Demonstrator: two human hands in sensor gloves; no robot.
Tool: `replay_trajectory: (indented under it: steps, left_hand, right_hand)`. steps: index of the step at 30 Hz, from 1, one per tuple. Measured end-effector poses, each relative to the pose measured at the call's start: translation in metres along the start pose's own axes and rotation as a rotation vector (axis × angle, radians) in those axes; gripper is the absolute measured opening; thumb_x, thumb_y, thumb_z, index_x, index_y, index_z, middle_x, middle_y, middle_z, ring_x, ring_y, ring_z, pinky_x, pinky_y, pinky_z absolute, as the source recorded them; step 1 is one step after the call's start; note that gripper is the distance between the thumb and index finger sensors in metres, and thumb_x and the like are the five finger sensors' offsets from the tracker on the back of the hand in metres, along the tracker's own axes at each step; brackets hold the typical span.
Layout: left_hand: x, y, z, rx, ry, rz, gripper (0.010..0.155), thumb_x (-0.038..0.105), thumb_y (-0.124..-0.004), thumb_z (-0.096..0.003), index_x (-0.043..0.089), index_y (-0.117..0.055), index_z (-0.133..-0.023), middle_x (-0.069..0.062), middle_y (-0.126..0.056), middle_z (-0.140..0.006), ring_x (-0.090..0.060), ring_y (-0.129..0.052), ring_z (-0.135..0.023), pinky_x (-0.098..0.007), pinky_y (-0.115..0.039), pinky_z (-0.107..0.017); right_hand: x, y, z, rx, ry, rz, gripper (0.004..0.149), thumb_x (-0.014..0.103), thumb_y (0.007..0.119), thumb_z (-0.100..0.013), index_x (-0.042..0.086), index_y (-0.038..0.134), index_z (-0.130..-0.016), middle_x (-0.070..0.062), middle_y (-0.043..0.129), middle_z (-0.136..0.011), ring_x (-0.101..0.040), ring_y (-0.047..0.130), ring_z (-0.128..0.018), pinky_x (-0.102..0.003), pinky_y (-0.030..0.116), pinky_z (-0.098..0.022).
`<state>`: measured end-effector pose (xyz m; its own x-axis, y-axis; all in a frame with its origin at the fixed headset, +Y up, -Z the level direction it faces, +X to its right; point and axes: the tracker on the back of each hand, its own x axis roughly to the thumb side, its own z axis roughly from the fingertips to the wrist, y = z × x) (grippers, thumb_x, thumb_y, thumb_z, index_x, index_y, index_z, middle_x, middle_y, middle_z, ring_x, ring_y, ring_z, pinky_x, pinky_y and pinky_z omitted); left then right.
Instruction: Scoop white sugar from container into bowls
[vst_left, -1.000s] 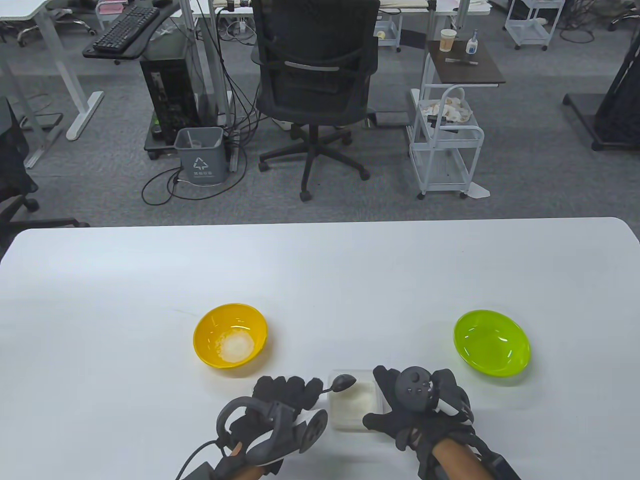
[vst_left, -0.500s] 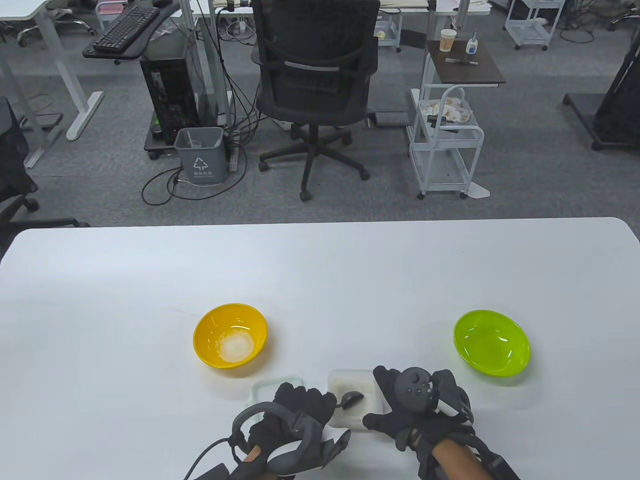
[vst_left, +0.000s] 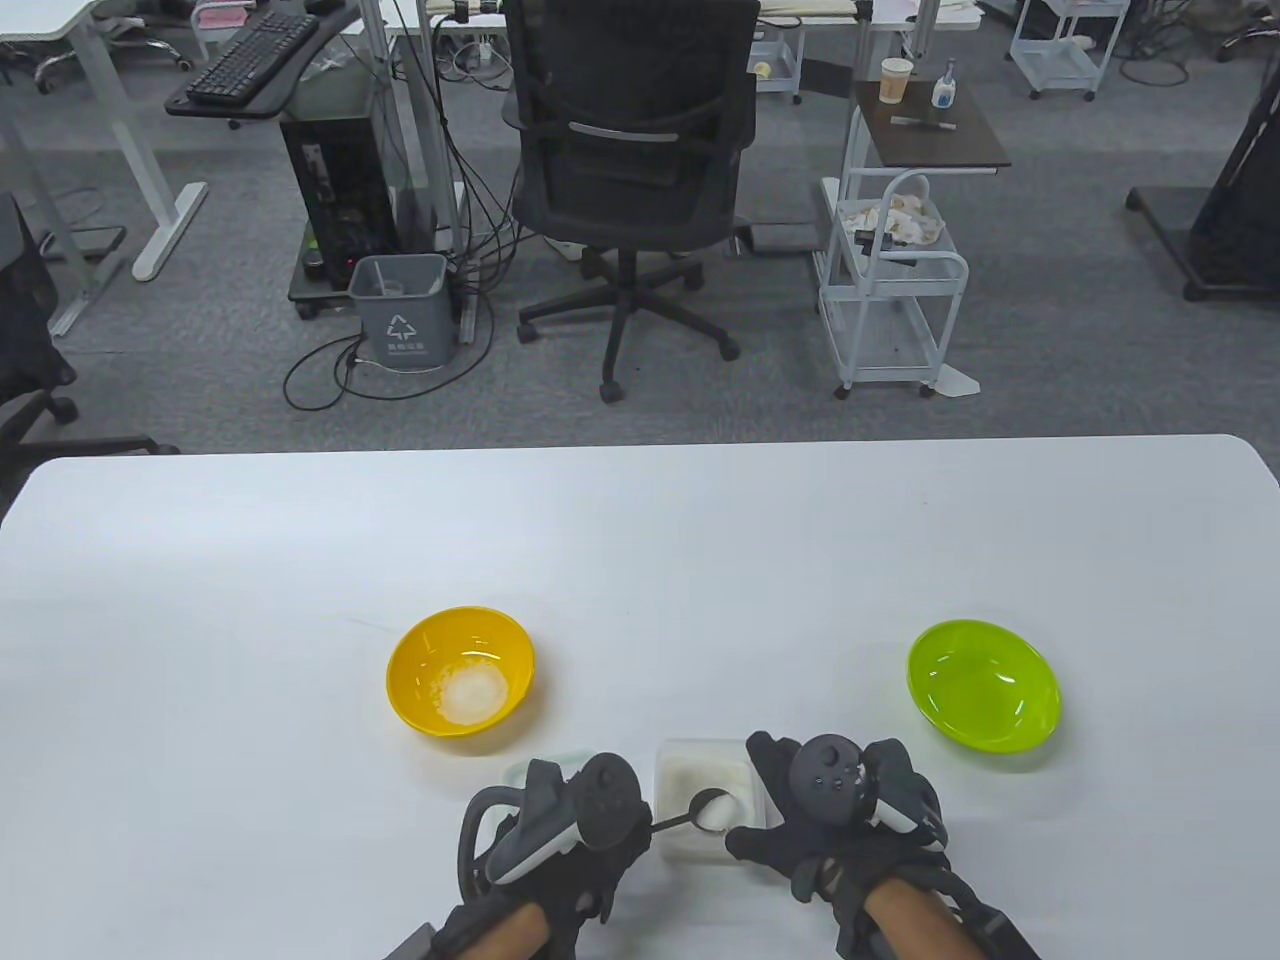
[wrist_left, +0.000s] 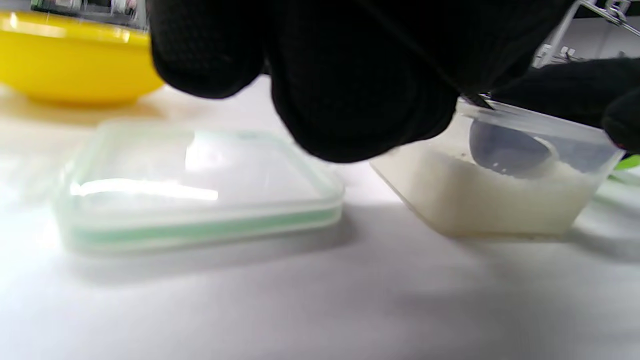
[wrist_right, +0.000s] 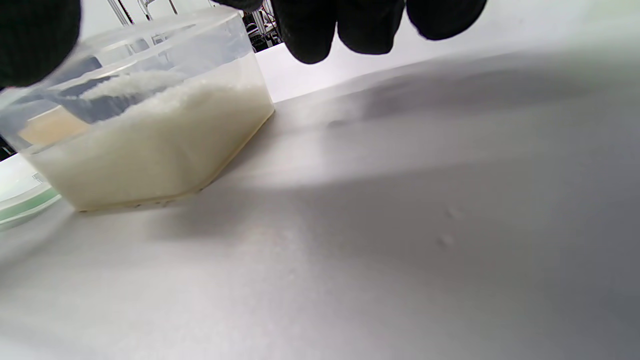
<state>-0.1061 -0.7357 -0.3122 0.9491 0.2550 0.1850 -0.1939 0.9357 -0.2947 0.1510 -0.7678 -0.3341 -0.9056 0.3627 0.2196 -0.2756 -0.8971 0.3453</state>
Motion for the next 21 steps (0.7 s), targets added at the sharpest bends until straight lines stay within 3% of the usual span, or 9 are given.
replay_trajectory:
  steps: [8,21]
  left_hand:
    - [-0.022,-0.017,-0.007,-0.150,0.050,0.300,0.045,0.049,-0.075,-0.0425,0.036,-0.088,-0.084,0.013,-0.098,-0.066,-0.002,-0.104,-0.035,-0.037,-0.087,-0.045]
    - [-0.033,-0.019,-0.011,-0.200,0.050,0.418,0.045,0.050,-0.075,-0.0426,0.037,-0.088,-0.083,0.014,-0.098,-0.066,-0.001,-0.104,-0.035,-0.036,-0.087,-0.045]
  right_hand:
    - [0.000,0.000,0.000,0.001,0.000,-0.006,0.094,0.073,0.071,-0.040,0.031,0.025,-0.111,-0.016,0.038,-0.119,-0.044,0.044,-0.111,-0.062,0.045,-0.077]
    - [-0.001,0.000,0.000,0.005,0.001,-0.012,0.094,0.074,0.071,-0.040,0.032,0.024,-0.110,-0.016,0.038,-0.119,-0.044,0.044,-0.111,-0.062,0.045,-0.077]
